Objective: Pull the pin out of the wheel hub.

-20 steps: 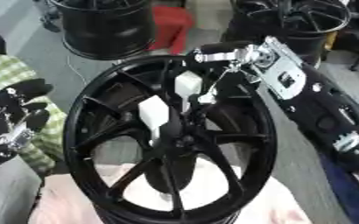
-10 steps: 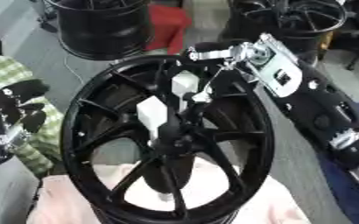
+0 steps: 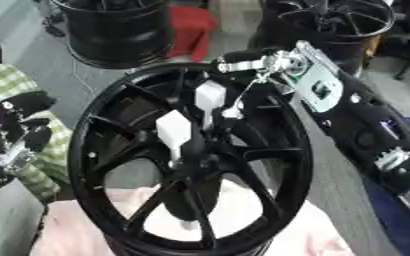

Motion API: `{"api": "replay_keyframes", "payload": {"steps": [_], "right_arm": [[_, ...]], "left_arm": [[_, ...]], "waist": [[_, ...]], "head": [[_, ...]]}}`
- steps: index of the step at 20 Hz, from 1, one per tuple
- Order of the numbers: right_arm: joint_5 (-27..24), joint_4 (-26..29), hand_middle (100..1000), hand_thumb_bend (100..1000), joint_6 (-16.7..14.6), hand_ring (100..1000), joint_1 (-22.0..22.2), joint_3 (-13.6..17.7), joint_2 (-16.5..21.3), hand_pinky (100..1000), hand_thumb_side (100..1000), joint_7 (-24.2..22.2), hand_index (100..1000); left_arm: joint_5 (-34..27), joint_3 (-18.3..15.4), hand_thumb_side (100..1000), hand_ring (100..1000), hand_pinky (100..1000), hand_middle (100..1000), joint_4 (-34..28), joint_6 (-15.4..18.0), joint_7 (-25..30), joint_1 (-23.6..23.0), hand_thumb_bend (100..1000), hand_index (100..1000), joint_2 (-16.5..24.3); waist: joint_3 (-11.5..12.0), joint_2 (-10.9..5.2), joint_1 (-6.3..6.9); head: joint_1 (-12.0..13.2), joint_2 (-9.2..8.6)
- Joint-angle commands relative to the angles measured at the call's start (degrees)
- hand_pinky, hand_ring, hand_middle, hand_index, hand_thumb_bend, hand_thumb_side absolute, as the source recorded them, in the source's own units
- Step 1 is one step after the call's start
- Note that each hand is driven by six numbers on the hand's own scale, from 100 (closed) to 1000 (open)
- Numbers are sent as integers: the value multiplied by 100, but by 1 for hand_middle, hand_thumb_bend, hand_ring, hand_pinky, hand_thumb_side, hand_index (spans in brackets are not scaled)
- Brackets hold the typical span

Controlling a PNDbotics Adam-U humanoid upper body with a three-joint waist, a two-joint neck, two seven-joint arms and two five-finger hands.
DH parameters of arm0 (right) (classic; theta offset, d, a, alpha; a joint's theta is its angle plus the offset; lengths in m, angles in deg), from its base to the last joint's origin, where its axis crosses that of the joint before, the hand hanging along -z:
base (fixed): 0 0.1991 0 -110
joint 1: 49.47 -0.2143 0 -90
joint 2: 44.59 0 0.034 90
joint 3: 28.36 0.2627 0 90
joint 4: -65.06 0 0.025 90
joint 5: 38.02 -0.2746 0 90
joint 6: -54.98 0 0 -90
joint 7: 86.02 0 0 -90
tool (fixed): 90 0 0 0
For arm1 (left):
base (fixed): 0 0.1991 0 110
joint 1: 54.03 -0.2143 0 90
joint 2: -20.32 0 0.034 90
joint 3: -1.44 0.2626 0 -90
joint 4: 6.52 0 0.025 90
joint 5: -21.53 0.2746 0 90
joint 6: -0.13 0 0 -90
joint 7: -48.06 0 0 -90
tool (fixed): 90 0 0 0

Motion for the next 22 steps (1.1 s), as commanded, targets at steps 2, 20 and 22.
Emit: {"api": "replay_keyframes", "payload": {"steps": [2,20,22], "right_arm": [[97,-21,745,209,-713,766,-112,80,43,722,228,-673,876],[-203,256,349,100,-396,502,-164,181,91,519,196,-355,549],[-249,263,322,100,-355,488,-186,203,83,506,190,-281,524]], "left_arm": [[-22,7,545,946,902,822,-110,2,2,47,402,908,66],[-26,15,546,948,902,824,-103,5,16,56,400,909,66],[-26,15,546,949,902,824,-101,5,17,54,400,909,67]], "waist": [[5,-75,19],[0,-84,26],[1,-87,26]], "head": [[-18,-32],[-87,-24],[-100,-20]]}}
